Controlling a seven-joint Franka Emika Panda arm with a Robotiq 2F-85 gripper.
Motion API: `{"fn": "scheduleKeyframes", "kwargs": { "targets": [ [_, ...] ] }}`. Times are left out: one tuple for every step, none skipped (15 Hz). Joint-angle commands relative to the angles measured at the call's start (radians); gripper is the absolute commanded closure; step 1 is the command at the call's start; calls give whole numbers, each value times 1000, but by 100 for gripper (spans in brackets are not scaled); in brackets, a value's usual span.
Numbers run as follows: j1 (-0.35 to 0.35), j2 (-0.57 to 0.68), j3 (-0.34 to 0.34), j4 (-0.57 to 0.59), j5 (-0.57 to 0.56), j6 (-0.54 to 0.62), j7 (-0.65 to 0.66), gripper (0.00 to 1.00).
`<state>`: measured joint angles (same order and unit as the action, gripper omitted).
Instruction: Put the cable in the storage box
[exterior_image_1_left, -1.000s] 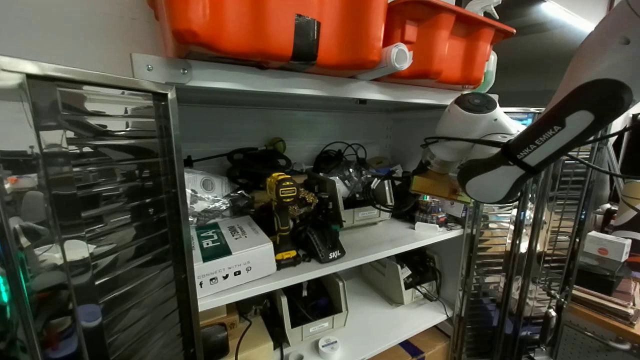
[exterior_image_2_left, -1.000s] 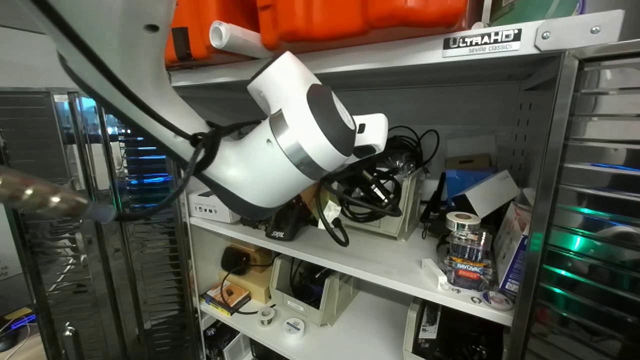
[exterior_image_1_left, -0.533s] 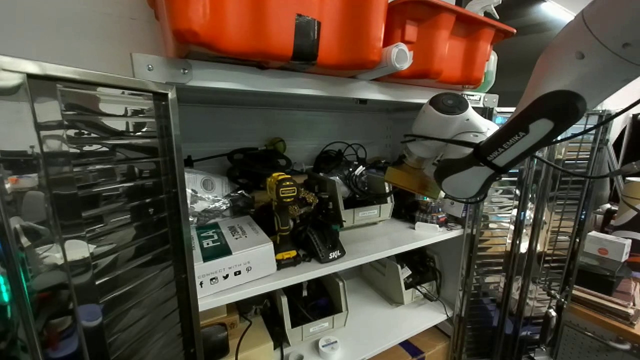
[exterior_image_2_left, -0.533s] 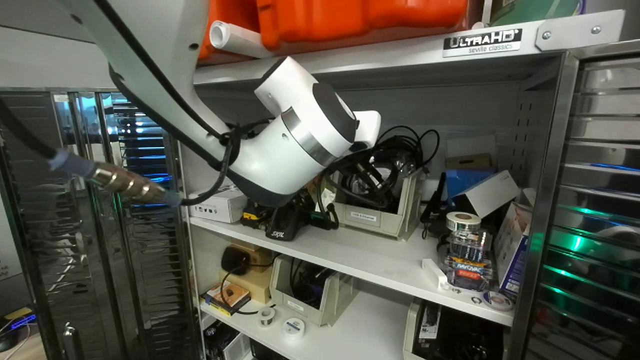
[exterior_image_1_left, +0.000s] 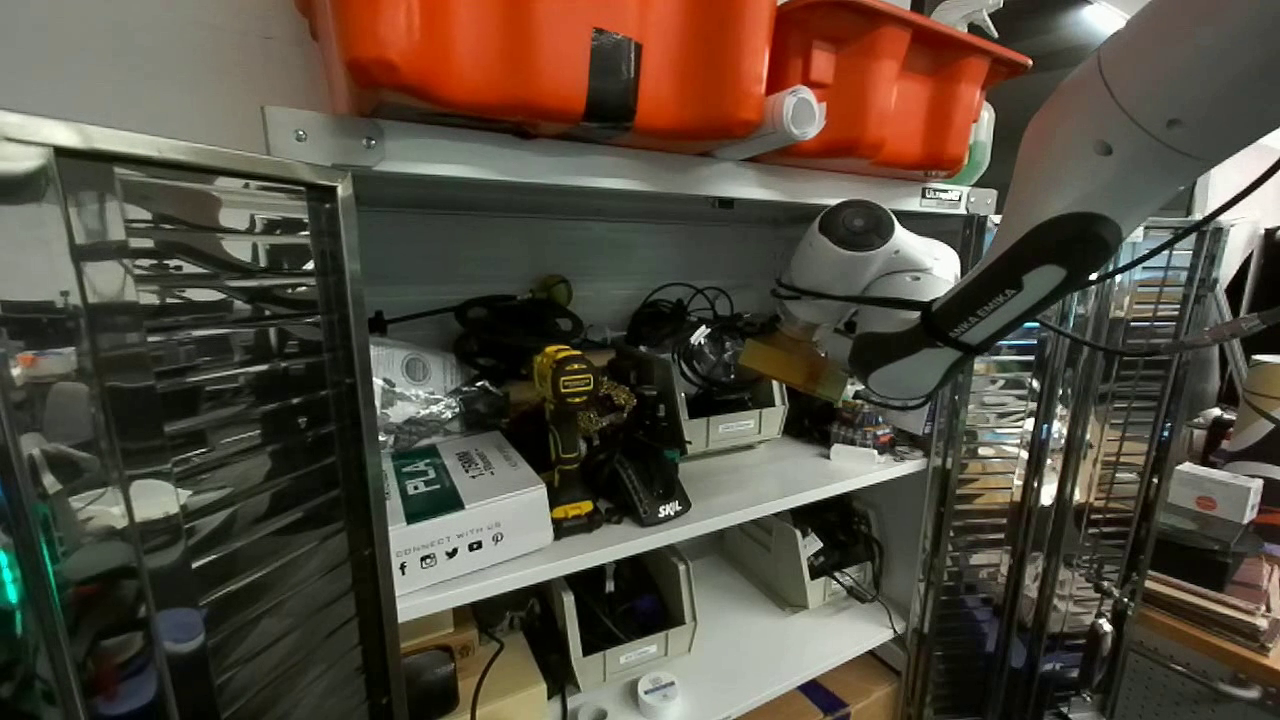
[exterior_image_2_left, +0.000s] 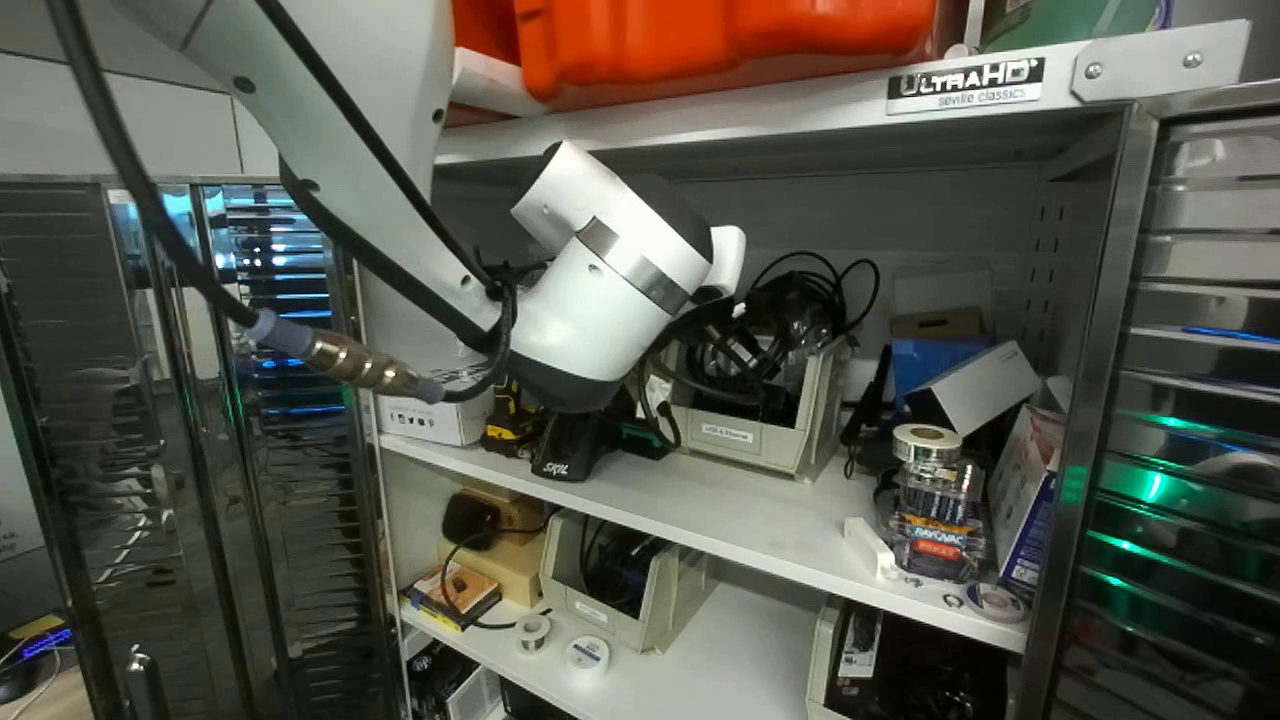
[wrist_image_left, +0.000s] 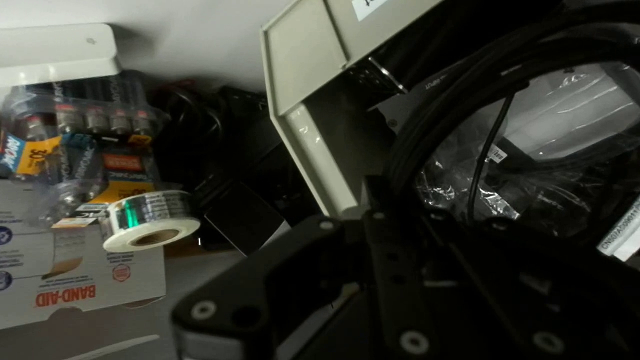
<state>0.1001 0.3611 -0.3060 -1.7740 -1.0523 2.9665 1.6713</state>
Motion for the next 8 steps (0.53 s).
{"fn": "scheduleKeyframes", "kwargs": {
  "targets": [
    [48, 51, -53, 86, -87, -16, 111, 98],
    [60, 58, -65, 98, -113, -18, 140, 98],
    [70, 66, -76, 113, -138, -17, 166, 98],
    [78, 73, -81, 124, -156, -23, 188, 98],
    [86, 79, -88, 134, -176, -30, 208, 98],
    [94, 85, -94, 145, -196, -39, 224, 98],
    [107, 92, -107, 162, -234, -46, 252, 98],
    [109, 94, -105, 162, -244, -53, 249, 98]
  ]
}}
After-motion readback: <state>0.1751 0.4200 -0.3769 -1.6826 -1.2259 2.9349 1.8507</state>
